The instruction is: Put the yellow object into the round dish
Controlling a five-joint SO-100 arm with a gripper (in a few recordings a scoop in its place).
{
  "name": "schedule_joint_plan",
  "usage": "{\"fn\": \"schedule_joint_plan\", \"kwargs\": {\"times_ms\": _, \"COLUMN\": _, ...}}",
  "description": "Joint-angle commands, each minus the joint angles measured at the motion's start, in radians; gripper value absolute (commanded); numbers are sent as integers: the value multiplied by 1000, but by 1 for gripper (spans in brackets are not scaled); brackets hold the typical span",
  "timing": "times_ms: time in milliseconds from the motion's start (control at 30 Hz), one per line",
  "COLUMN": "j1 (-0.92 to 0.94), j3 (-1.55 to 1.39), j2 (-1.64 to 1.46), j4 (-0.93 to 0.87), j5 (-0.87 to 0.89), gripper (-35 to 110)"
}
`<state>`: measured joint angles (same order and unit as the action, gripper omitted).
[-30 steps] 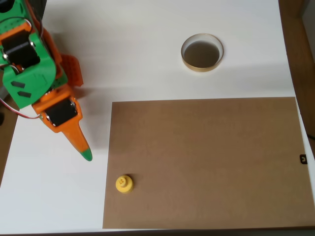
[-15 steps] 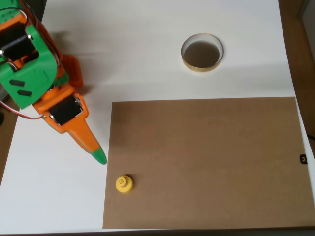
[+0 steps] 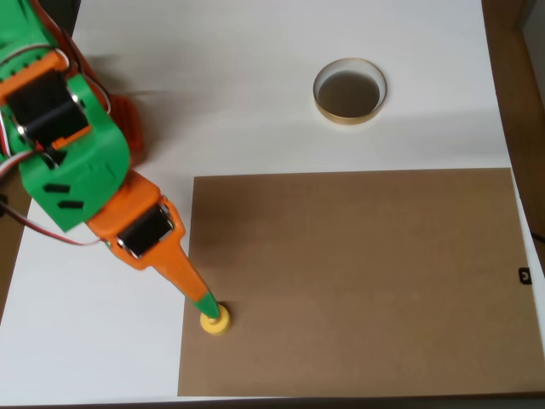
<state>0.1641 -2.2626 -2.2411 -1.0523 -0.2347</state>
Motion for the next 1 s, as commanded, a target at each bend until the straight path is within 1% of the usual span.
{"fn": "schedule_joint_plan", "kwargs": {"times_ms": 0, "j1": -3, "j3": 155, "j2": 118, "j4": -44, "j5": 12, "gripper": 33}}
{"fn": "schedule_joint_plan", "kwargs": {"times_ms": 200, "j1": -11, "j3": 354, "j2": 362, "j4": -143, "j5": 37, "gripper": 33}}
{"fn": "schedule_joint_plan", "kwargs": {"times_ms": 433, "j1": -44, "j3": 494, "j2": 541, "j4": -230, "j5": 58, "gripper": 32}}
{"fn": "schedule_joint_plan", "kwargs": {"times_ms": 867, "j1": -31, "j3": 512, "j2": 709, "j4": -187, "j5": 63, "gripper": 30}}
{"fn": "schedule_joint_plan", "kwargs": {"times_ms": 967, "j1": -26, "j3": 512, "j2": 726, "j4": -175, "j5": 57, "gripper": 27}}
